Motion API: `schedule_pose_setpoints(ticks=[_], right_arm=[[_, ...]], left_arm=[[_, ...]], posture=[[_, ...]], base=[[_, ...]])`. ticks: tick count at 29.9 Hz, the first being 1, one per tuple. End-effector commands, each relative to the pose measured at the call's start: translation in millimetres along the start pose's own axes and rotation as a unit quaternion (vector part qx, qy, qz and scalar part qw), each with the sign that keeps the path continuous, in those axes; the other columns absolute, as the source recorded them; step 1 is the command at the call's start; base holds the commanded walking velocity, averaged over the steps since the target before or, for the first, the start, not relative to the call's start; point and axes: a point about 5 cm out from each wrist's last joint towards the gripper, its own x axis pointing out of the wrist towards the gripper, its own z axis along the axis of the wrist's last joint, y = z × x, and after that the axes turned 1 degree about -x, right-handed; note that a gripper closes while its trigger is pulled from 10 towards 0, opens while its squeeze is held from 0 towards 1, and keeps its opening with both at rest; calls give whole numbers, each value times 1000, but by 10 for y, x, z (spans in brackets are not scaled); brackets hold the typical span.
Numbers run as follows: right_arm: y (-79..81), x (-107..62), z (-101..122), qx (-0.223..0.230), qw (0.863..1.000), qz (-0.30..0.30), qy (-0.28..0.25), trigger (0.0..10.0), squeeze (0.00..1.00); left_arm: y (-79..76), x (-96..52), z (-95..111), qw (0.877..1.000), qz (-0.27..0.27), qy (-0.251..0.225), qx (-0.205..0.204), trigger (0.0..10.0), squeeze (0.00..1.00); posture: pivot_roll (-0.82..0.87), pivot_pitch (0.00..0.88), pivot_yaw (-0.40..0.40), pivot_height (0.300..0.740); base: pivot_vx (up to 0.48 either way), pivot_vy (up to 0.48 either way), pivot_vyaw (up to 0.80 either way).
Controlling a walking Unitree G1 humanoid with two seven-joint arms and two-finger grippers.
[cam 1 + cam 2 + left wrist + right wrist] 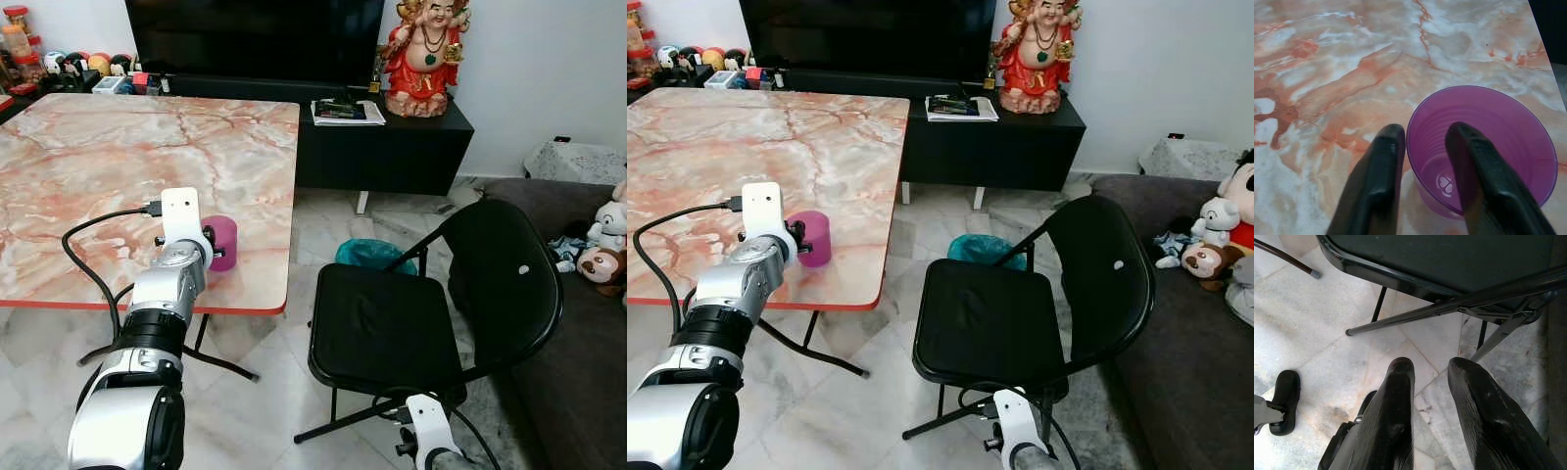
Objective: Setting the table
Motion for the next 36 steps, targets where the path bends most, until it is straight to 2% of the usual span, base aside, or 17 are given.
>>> schedule_pose_setpoints(ticks=[1, 2, 16, 23, 24, 30, 33, 35, 36], right_arm=[[-11, 5, 37, -2, 1000, 0, -5, 10000, 0], [-9, 6, 38, -2, 1000, 0, -5, 10000, 0], [-3, 8, 44, -3, 1000, 1, -3, 10000, 0], [-7, 9, 50, -3, 1000, 1, -3, 10000, 0], [-8, 10, 52, -3, 1000, 1, -3, 10000, 0], [-10, 10, 55, -3, 1000, 1, -3, 10000, 0], [-11, 10, 54, -4, 1000, 1, -3, 10000, 0], [-10, 10, 56, -4, 1000, 1, -3, 10000, 0], [-10, 10, 56, -4, 1000, 1, -3, 10000, 0]], left_arm=[[-15, 8, -16, 1000, 0, 13, -7, 2784, 0], [-16, 7, -21, 1000, 0, 14, -8, 1647, 0], [-25, 7, -37, 1000, -1, 18, -11, 1725, 0], [-29, 8, -30, 1000, 0, 16, -10, 549, 0], [-32, 8, -26, 1000, -1, 15, -10, 0, 0], [-44, 6, -14, 1000, -2, 11, -9, 0, 0], [-50, 0, 12, 1000, -3, -5, -15, 0, 0], [-67, -23, 128, 998, -10, -53, -37, 0, 0], [-67, -23, 128, 998, -10, -53, -37, 0, 0]], posture=[[-33, 0, -64, 740], [-32, 0, -65, 740], [-32, 0, -64, 740], [-35, 0, -64, 740], [-35, 0, -64, 740], [-34, 0, -65, 740], [-33, 0, -65, 740], [-32, 0, -66, 740], [-32, 0, -66, 740]], base=[[0, 0, 0], [0, 0, 0], [0, 0, 0], [0, 0, 0], [0, 0, 0], [0, 0, 0], [0, 0, 0], [0, 0, 0], [0, 0, 0]])
